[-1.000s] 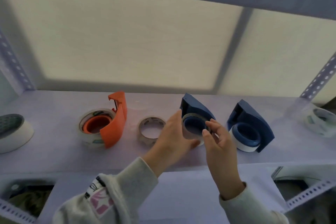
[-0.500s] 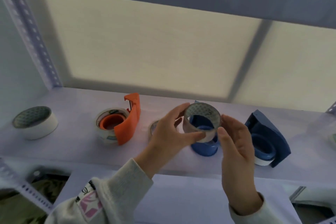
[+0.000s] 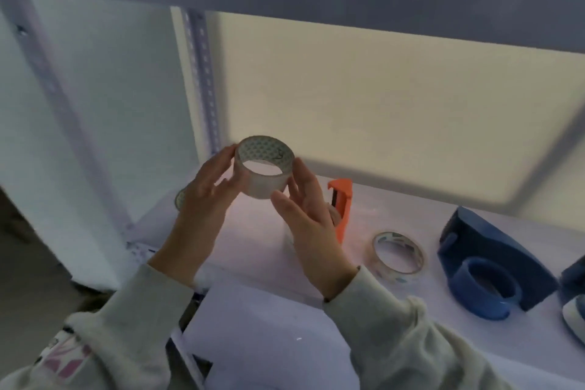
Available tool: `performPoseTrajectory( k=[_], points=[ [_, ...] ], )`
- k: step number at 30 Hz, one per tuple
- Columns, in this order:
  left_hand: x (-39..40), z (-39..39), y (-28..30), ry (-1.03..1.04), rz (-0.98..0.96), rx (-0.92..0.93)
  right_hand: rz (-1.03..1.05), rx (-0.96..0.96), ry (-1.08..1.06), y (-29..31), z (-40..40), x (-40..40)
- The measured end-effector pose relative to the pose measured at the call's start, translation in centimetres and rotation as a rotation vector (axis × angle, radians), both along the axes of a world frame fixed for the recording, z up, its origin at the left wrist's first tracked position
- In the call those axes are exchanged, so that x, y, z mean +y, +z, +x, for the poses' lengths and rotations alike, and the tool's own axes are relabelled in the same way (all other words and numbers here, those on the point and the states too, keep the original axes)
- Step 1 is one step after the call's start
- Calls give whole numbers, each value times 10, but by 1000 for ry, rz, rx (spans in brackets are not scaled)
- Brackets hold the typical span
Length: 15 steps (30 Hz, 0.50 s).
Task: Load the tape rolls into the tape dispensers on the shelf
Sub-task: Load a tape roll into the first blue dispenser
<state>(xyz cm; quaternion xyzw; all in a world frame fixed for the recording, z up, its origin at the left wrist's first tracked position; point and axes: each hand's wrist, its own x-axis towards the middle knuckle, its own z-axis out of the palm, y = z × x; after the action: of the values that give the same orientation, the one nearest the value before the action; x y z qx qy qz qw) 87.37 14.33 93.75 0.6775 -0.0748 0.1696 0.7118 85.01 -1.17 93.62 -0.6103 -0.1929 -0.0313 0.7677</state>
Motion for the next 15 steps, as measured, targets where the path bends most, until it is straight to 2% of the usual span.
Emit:
performPoseTrajectory(
  k=[2,6,15],
  points=[
    [33,4,-7,55,1,32,-76,33,72,-3,16,29],
    [80,10,-22,35,-3,114,-144,109,139,-6,38,72],
    [100,17,-50,-68,63,249,-249,232,142,-21,53,85]
  ],
)
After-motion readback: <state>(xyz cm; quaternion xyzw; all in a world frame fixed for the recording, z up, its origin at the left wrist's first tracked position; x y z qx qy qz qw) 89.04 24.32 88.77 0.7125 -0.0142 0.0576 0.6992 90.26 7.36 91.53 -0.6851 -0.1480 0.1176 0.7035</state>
